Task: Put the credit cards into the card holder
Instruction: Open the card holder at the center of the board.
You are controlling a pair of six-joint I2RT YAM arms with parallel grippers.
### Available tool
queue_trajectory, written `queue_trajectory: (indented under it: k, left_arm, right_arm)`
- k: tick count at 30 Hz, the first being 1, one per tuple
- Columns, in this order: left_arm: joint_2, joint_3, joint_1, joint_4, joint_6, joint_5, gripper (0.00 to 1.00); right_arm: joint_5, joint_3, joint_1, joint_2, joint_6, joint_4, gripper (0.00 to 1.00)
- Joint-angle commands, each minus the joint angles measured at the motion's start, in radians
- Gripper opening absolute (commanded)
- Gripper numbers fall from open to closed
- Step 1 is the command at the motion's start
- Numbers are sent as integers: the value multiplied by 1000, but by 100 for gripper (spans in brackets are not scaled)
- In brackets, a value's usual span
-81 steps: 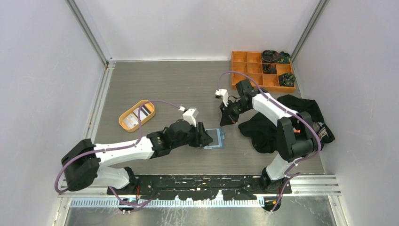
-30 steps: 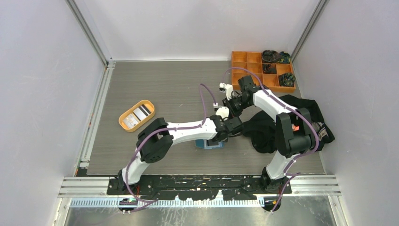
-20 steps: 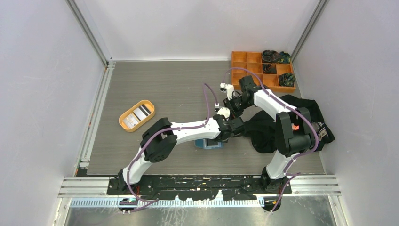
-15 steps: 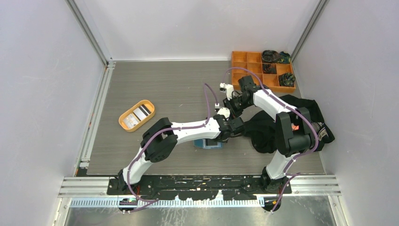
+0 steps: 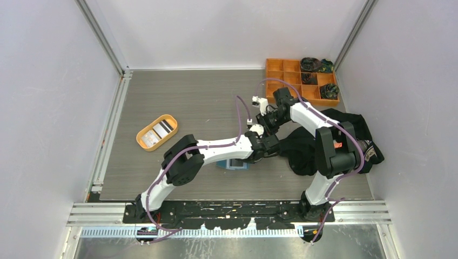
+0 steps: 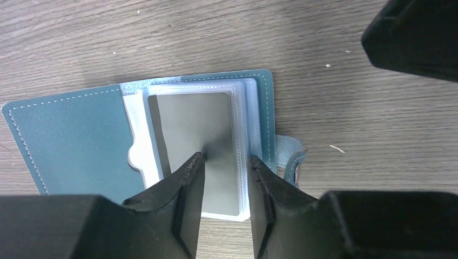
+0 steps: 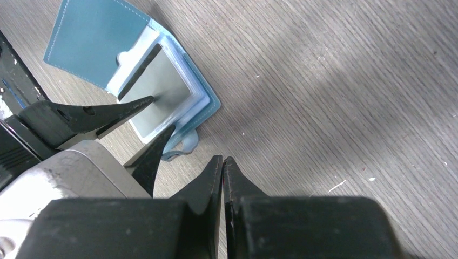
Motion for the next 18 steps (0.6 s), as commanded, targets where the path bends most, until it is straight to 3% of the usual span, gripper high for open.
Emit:
queue_trajectory:
  k: [1, 6, 10, 13, 16, 18]
  left_arm:
    - [-43, -30, 1, -9, 65, -31, 33]
    - [-148, -147, 4, 109, 124, -22, 31]
    - [-243, -290, 30, 266, 182, 44, 30]
    - [-307, -394, 60, 396, 224, 131, 30]
    - [-351, -466, 86, 495, 260, 218, 30]
    - [-368, -495, 98, 532, 282, 252, 30]
  right_arm:
    - [-40, 48, 13, -4, 9, -6, 10]
    - [-60, 46, 13, -5, 3, -11, 10]
    - [-203, 5, 13, -41, -123, -39, 12]
    - [-326, -56, 13, -87, -379, -110, 29]
    - [-413, -117, 13, -140, -790, -271, 54]
    - [-440, -143, 16, -159, -989, -345, 64]
